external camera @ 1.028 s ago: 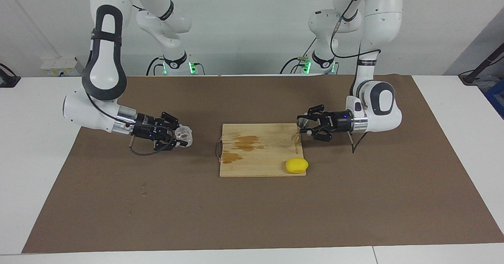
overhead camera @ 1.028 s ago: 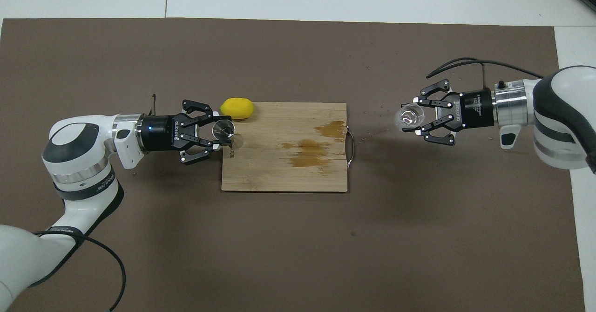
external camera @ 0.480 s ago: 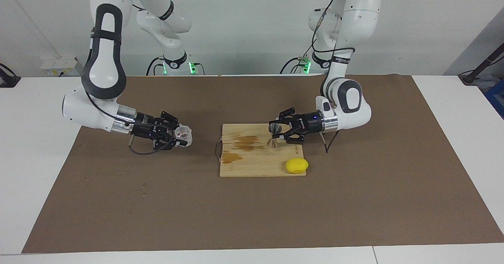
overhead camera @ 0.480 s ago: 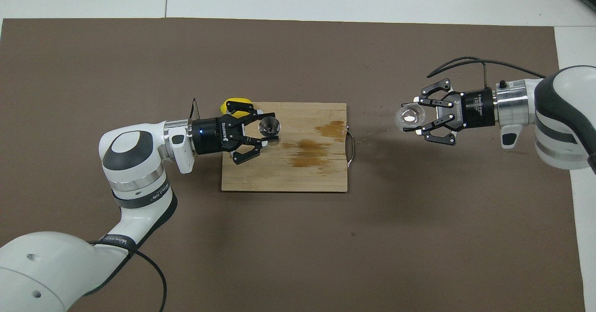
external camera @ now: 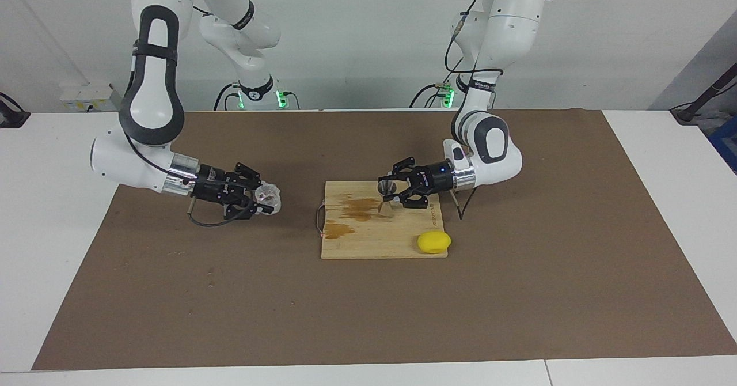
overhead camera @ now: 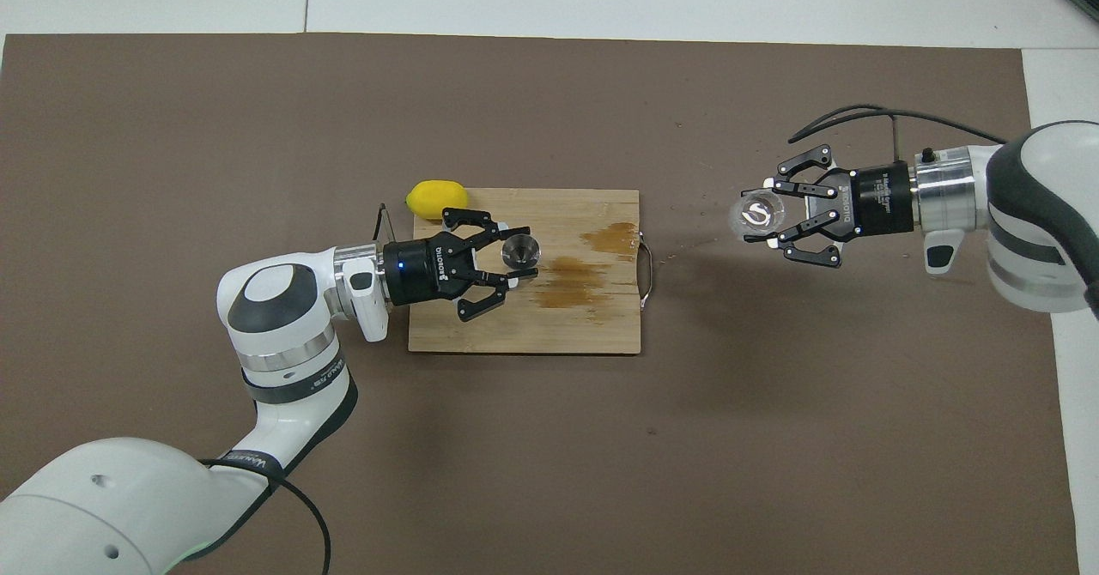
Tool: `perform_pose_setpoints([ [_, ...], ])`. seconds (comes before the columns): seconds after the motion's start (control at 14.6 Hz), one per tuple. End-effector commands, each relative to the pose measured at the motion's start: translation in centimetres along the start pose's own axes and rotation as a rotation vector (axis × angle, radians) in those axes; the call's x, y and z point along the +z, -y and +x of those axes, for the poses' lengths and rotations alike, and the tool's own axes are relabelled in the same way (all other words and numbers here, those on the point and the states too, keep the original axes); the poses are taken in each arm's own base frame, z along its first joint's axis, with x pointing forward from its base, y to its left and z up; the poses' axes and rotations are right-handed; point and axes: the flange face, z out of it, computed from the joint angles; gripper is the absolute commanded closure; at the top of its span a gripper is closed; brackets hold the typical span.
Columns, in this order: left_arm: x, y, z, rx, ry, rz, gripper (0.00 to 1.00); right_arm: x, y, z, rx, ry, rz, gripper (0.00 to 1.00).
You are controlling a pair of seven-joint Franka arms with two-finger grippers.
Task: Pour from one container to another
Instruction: 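Release the dark cup with the left gripper while the right gripper lifts the glass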
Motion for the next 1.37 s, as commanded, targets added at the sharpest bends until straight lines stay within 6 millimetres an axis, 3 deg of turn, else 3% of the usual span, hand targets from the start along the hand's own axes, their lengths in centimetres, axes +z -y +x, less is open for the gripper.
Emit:
perform_pose_setpoints([
  [0.0,0.3,-0.9,-0.5,0.054,-0.009,0.044,0.64,-0.4,0.0,-0.7,0.007,0.001,0.024,1.0],
  [0.75,0.8,-1.1,-2.7,0.116,-0.004,0.06,0.61,0.4,0.2,-1.4,0.022,0.004,0.027,1.0],
  [0.89,0.8,-1.1,-2.7,0.116,-0.005,0.059,0.54,0.4,0.3,-1.5,0.028,0.005,0.026,1.0],
  [0.96,0.8,-1.1,-2.7,0.116,-0.005,0.059,0.37,0.3,0.4,-1.7,0.035,0.005,0.028,1.0],
  [1.03,0.9,-1.0,-2.6,0.117,-0.006,0.059,0.0,0.2,0.5,-1.9,0.041,0.005,0.029,1.0],
  [1.3,0.7,-0.7,-2.3,0.121,-0.017,0.06,0.0,0.3,0.7,-2.6,0.052,0.003,0.029,1.0],
])
